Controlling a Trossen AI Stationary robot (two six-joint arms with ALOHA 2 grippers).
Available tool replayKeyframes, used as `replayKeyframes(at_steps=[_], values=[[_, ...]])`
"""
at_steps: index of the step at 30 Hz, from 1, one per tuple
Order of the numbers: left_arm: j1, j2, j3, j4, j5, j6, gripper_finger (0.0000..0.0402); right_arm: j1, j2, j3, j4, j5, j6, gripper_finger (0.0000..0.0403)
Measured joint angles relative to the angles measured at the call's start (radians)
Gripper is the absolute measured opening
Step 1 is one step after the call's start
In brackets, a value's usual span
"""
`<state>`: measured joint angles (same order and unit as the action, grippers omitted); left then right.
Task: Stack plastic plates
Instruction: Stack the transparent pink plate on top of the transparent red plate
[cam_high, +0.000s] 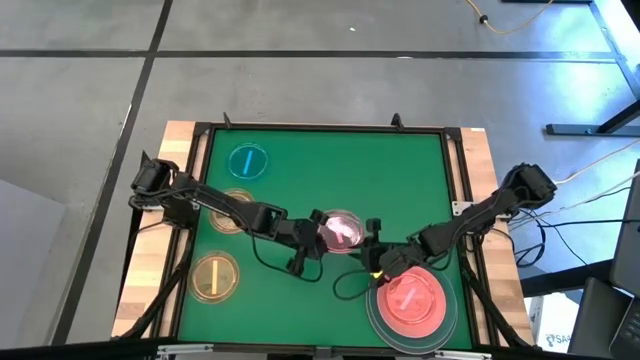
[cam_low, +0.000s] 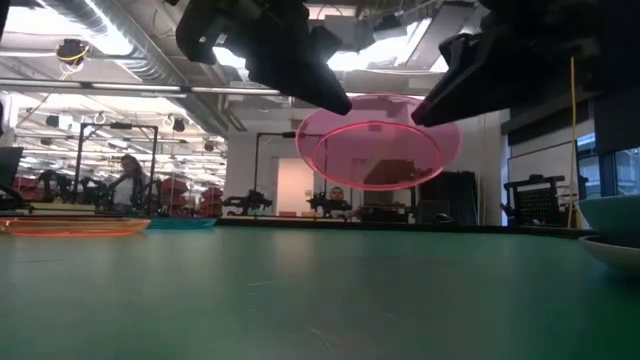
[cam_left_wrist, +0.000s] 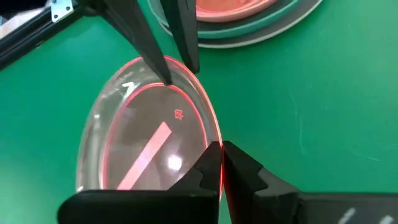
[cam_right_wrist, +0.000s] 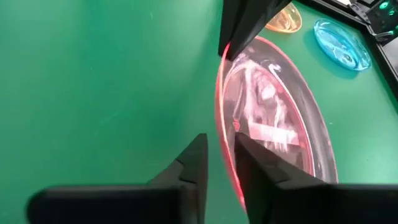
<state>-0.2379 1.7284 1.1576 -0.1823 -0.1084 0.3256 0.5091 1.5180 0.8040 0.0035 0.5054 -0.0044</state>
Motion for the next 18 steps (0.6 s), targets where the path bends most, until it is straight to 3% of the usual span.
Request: replayKeyframes(at_steps=[7,11,18], values=[[-0.002,-0.001,0.0,0.003,-0.004,-0.002,0.0004,0.001,0.005,0.009,-0.006,-0.005,-0.033,0.0007],[-0.003,-0.002,0.0,0.01,-0.005,-0.008,0.0016,0.002,0.005,0.016,-0.005,-0.003,-0.034,0.0009],[-0.007,-0.046,0.0,-0.041,-0.032,-0.037,0.0078,0.012,0.005,0.066,-0.06,0.016,-0.015,0.0002]])
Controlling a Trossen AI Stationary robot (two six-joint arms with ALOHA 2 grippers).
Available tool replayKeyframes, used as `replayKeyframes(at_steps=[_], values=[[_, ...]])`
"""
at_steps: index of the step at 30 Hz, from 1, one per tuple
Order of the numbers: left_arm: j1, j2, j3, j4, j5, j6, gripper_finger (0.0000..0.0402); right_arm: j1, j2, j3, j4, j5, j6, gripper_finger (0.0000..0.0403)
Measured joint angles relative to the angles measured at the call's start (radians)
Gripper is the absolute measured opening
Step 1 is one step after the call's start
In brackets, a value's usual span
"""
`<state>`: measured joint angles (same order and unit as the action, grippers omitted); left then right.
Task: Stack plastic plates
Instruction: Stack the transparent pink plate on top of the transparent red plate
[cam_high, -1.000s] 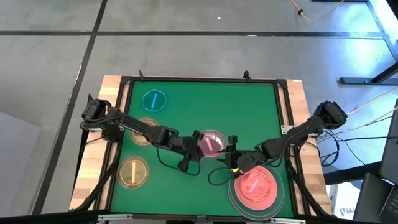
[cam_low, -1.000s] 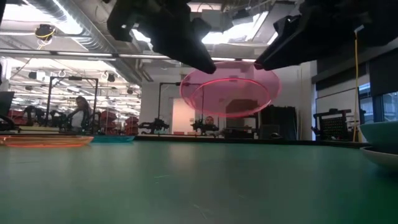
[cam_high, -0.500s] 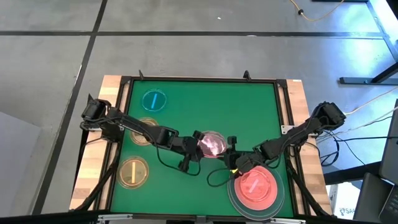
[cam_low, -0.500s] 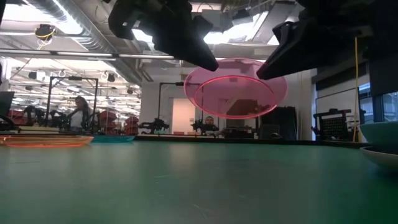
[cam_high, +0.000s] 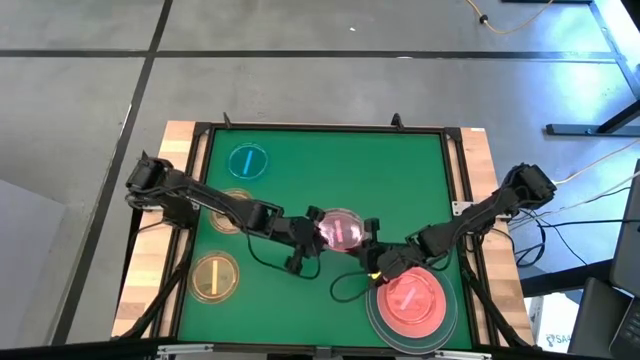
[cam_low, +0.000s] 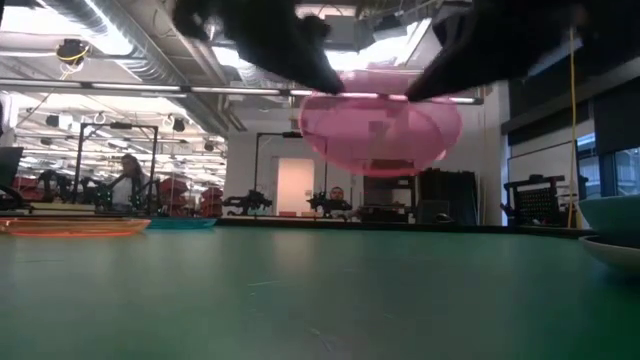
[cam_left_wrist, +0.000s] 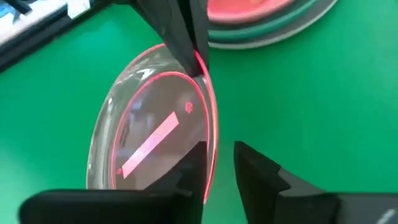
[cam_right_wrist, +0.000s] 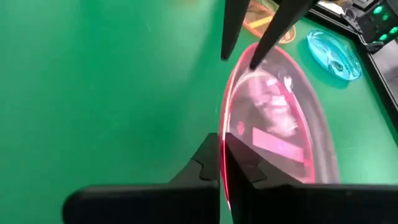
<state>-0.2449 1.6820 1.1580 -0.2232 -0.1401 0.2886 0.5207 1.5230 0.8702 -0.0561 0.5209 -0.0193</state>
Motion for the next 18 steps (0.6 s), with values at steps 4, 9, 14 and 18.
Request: replayKeyframes(at_steps=[4,9,14,18], values=[[-0.021,-0.098,0.001,-0.122,-0.016,-0.06,0.0093,0.039,-0.005,0.111,-0.211,-0.01,0.081,0.0003],[-0.064,-0.209,-0.028,-0.193,-0.025,-0.14,0.0092,0.084,-0.005,0.303,-0.568,-0.141,0.325,0.0002],[-0.099,-0.255,-0.076,-0.191,-0.074,-0.149,0.0092,0.137,-0.006,0.405,-0.778,-0.455,0.665,0.0001],[-0.105,-0.257,-0.076,-0.179,-0.136,-0.15,0.0092,0.212,-0.004,0.406,-0.781,-0.593,0.88,0.0002]])
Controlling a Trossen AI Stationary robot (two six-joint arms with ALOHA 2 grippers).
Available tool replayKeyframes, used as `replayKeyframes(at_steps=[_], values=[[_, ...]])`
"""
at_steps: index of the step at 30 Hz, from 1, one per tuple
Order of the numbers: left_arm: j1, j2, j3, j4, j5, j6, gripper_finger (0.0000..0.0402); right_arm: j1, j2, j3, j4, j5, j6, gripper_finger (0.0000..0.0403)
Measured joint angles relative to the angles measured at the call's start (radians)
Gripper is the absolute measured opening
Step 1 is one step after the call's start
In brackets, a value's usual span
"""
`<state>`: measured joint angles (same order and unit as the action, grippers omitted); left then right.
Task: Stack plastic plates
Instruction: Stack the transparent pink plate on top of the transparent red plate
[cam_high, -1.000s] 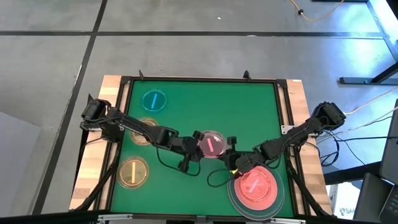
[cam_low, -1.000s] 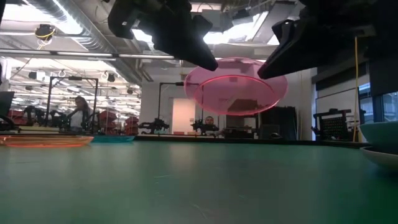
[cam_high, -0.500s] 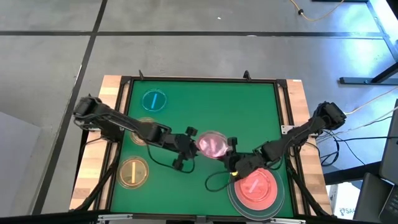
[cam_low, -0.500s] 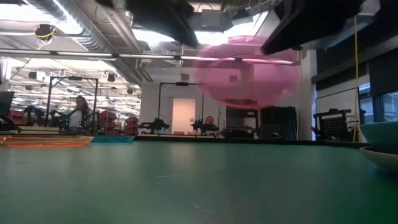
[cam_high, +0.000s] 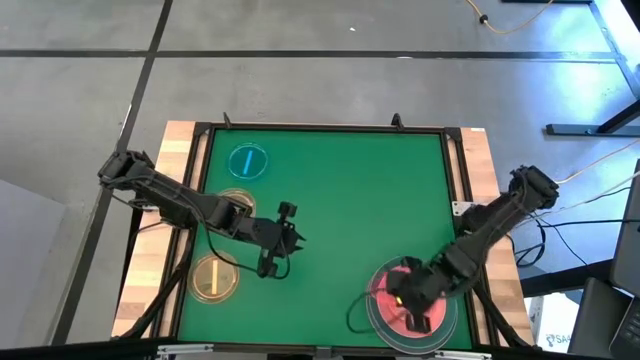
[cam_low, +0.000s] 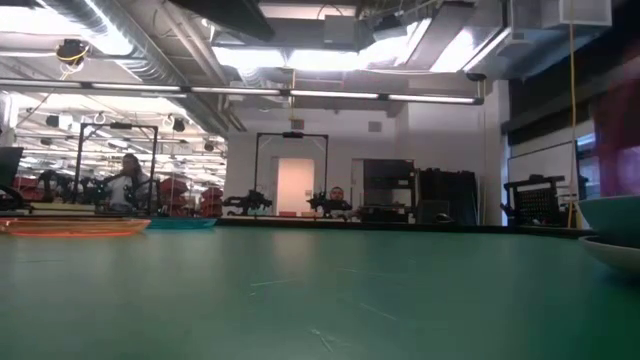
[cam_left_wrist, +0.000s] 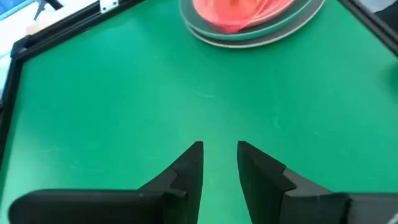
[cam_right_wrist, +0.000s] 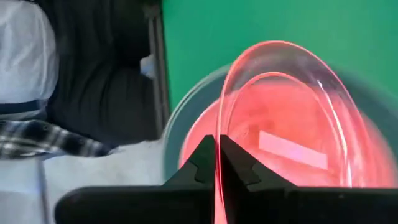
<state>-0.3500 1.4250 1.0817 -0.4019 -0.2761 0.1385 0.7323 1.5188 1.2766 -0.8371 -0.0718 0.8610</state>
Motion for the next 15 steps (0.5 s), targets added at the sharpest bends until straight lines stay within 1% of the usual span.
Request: replayKeyframes(at_steps=[3,6,9,12,15], values=[[0.006,0.0,0.0,0.003,-0.003,-0.001,0.0092,0.043,0.012,0.0,-0.012,0.002,0.083,0.0001],[0.01,0.0,0.0,0.003,-0.003,-0.009,0.0092,0.08,0.04,0.0,-0.042,0.046,0.125,0.0002],[0.01,0.0,0.0,0.003,-0.008,-0.023,0.0092,0.093,0.078,0.0,-0.054,0.083,0.155,0.001],[0.01,0.0,0.0,0.004,-0.03,-0.027,0.0092,0.077,0.115,-0.001,-0.05,0.054,0.181,0.0031],[0.01,0.0,0.0,0.005,-0.034,-0.032,0.0092,0.058,0.138,-0.001,-0.053,0.025,0.179,0.0065]])
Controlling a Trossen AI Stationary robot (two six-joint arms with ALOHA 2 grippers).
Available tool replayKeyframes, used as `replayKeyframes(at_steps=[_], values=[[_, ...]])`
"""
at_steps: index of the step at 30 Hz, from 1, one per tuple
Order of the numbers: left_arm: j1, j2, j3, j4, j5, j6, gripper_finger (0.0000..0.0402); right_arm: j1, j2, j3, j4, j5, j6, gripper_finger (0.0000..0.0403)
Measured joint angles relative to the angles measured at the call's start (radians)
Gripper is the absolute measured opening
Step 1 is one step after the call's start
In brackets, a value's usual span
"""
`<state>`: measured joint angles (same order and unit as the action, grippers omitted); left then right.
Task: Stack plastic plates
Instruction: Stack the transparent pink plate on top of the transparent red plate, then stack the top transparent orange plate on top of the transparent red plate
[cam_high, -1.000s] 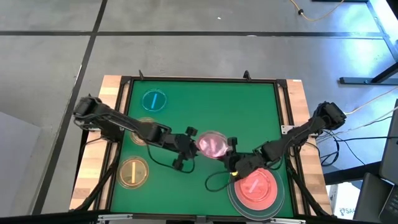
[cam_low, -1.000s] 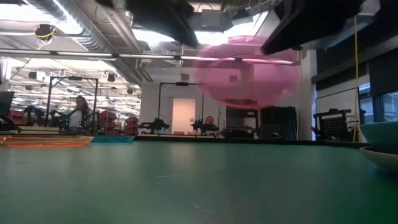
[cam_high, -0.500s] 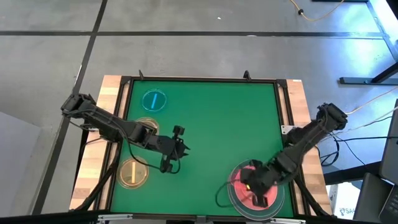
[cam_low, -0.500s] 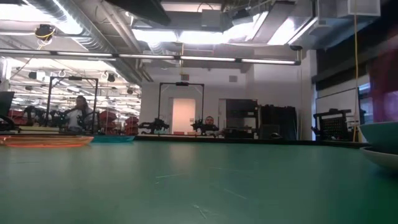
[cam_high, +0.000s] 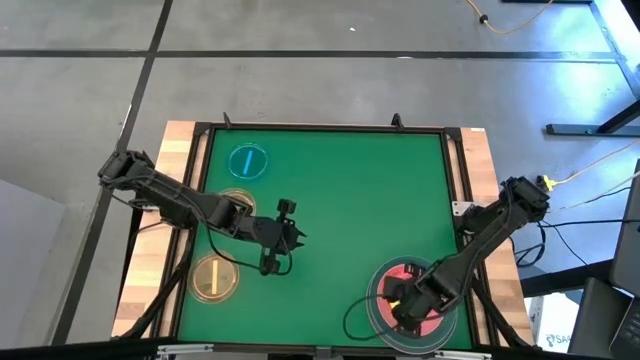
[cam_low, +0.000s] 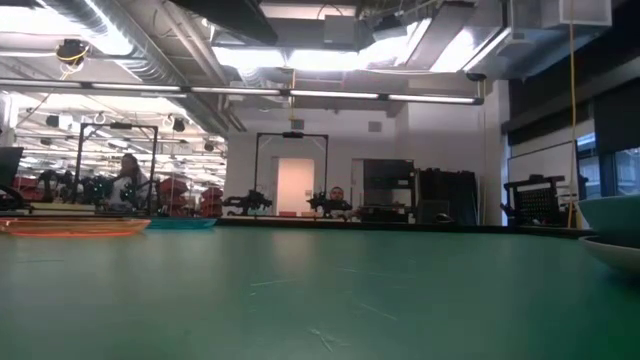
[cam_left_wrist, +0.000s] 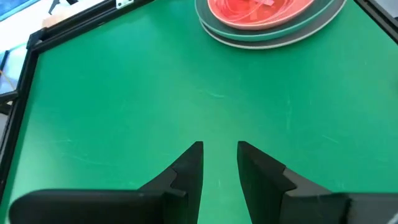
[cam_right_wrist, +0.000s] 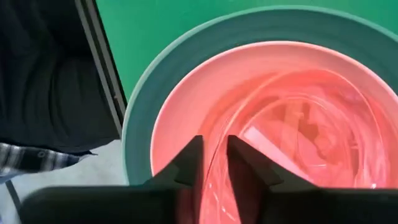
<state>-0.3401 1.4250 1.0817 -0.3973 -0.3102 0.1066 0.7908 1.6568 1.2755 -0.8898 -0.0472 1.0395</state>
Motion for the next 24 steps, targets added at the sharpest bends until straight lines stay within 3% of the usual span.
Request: replayKeyframes(at_steps=[6,8,10,18,21,24], values=[[0.0,0.0,0.0,-0.002,0.0,-0.002,0.0092,-0.045,-0.002,0.005,0.035,-0.036,-0.089,0.0142],[0.0,0.0,0.0,-0.011,0.0,-0.018,0.0092,-0.056,-0.005,0.015,0.063,-0.005,-0.157,0.016],[0.0,0.001,0.0,-0.029,-0.001,-0.048,0.0092,-0.061,-0.006,0.019,0.095,0.086,-0.26,0.0173],[0.001,0.001,-0.052,-0.147,-0.075,-0.241,0.0092,-0.084,0.024,0.018,0.17,0.658,-0.627,0.018],[0.026,0.002,-0.08,-0.197,-0.082,-0.321,0.0092,-0.134,0.03,0.018,0.209,0.774,-0.705,0.0178],[0.069,0.002,-0.104,-0.283,-0.077,-0.45,0.0092,-0.198,0.03,0.018,0.237,0.788,-0.73,0.0178]])
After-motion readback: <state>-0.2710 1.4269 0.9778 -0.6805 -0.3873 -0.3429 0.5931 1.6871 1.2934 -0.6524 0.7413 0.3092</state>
